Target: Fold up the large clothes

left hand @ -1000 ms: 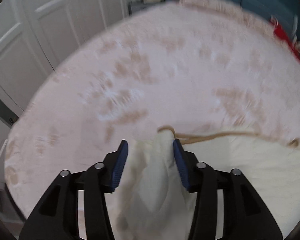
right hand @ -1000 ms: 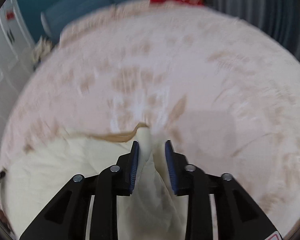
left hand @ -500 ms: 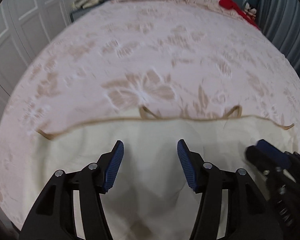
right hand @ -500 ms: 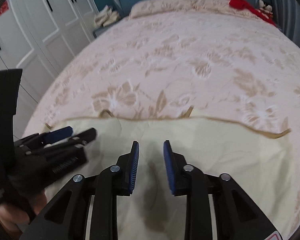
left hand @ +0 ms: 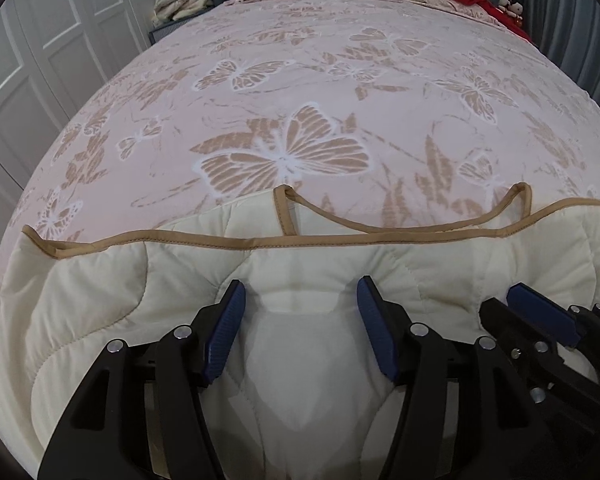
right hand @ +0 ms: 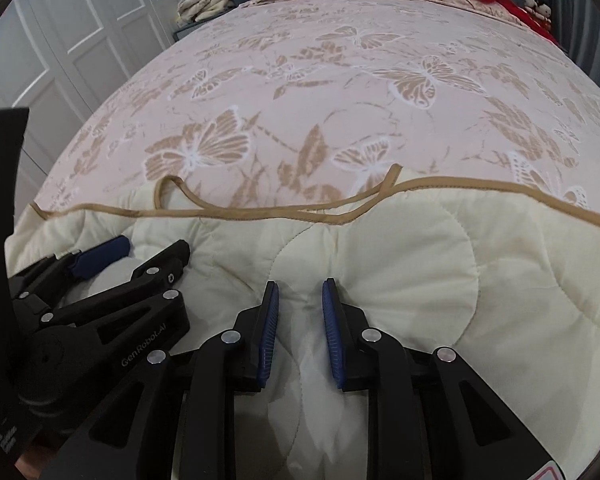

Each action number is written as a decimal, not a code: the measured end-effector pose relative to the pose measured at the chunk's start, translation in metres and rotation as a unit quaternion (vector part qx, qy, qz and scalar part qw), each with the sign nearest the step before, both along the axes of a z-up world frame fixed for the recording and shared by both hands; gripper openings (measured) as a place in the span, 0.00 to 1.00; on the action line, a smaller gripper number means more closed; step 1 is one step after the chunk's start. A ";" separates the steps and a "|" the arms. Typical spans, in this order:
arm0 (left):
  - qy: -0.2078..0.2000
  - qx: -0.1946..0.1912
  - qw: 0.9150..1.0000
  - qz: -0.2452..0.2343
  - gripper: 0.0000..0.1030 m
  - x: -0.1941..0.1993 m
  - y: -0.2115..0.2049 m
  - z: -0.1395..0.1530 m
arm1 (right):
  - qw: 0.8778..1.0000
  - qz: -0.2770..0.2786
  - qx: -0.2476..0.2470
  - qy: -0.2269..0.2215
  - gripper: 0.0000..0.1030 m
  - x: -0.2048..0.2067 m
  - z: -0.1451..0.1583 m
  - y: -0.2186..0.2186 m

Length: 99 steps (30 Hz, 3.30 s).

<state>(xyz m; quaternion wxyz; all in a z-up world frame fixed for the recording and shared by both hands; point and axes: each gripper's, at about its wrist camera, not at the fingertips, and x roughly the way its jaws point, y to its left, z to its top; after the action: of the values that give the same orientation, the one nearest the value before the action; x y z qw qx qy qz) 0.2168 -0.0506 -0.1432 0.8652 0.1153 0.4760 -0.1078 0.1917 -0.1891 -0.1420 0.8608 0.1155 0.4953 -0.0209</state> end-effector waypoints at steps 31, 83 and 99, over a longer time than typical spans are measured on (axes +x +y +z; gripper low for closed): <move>-0.011 -0.111 0.993 0.045 0.62 -0.005 0.043 0.030 | 0.999 -0.023 0.035 -0.032 0.11 0.003 -0.004 -0.014; 0.006 -0.182 0.982 -0.056 0.31 -0.180 0.089 0.186 | 0.968 0.002 0.223 0.120 0.00 -0.161 -0.012 0.028; 0.061 -0.138 0.976 -0.159 0.30 -0.214 -0.051 0.157 | 0.990 -0.057 0.105 0.078 0.00 -0.270 0.072 -0.061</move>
<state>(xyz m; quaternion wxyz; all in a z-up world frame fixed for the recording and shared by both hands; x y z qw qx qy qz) 0.0031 -0.1021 0.0143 0.8136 0.0621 0.4843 -0.3156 -0.0788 -0.2502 -0.0702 0.8000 0.2311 0.5531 -0.0270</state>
